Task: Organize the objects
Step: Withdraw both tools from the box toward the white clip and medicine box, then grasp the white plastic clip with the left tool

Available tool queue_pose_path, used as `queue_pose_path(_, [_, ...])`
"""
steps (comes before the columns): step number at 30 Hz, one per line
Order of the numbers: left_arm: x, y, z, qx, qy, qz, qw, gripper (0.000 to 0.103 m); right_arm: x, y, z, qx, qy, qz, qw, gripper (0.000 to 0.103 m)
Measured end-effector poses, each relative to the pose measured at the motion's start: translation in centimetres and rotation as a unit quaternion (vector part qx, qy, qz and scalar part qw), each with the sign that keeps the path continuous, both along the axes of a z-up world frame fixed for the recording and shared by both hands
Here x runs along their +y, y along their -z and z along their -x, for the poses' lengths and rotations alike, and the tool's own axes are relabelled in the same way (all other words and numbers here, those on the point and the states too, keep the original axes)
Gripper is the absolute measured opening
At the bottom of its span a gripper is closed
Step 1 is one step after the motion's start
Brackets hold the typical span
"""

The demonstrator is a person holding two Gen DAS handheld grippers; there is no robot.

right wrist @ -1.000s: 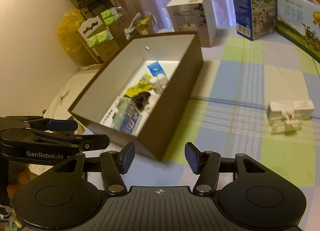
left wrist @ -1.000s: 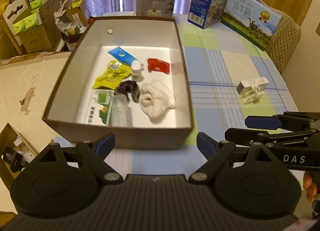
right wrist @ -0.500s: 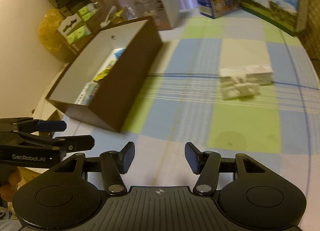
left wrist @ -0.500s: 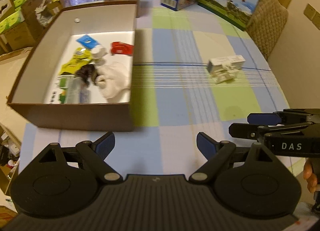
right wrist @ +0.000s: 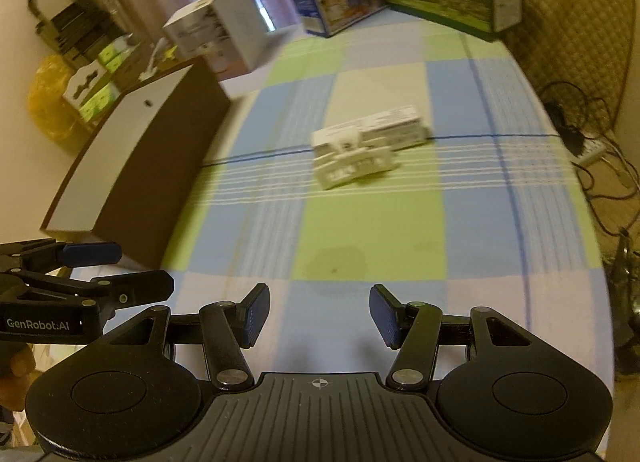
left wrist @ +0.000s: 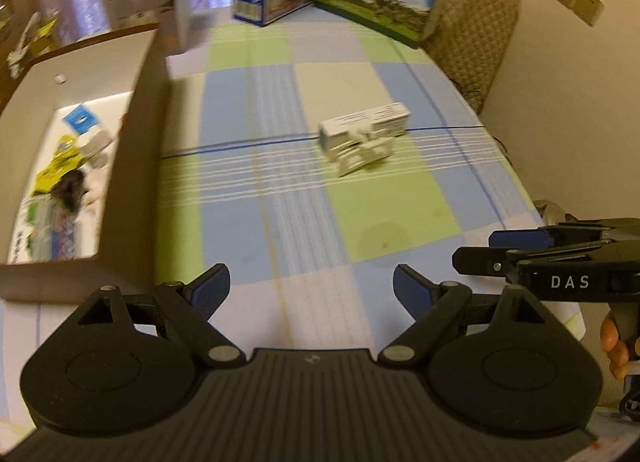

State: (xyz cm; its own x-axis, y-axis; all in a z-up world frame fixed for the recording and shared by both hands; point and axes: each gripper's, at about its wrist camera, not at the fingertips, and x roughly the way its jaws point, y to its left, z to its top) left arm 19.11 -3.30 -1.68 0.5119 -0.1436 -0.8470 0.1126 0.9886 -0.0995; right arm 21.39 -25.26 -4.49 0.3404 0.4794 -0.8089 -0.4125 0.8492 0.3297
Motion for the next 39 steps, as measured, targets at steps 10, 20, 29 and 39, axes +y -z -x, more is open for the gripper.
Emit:
queue_pose_path(10, [-2.8,1.9,-2.9,-0.016,0.038,0.006,0.9991,0.086,-2.5,0.4,-1.6,-0.001,0.026,0.005,1.0,0.053])
queue_pose_path(20, [-4.1,5.2,-7.6,-0.034,0.065,0.018,0.9972,0.082,-5.0,1.9,-4.2,0.01,0.068,0.021,0.997,0.053])
queue_pose_path(29, [-5.0,8.4,-13.2,-0.048,0.102,0.021,0.9935,0.078,-7.1,3.1,-6.4,0.029,0.102,0.031,0.994,0.053])
queue_pose_path(39, [-5.6,11.2,-15.8,-0.027,0.12,0.023,0.9922,0.063,-8.6,4.5,-7.5,0.055,0.125,0.033,0.99,0.053])
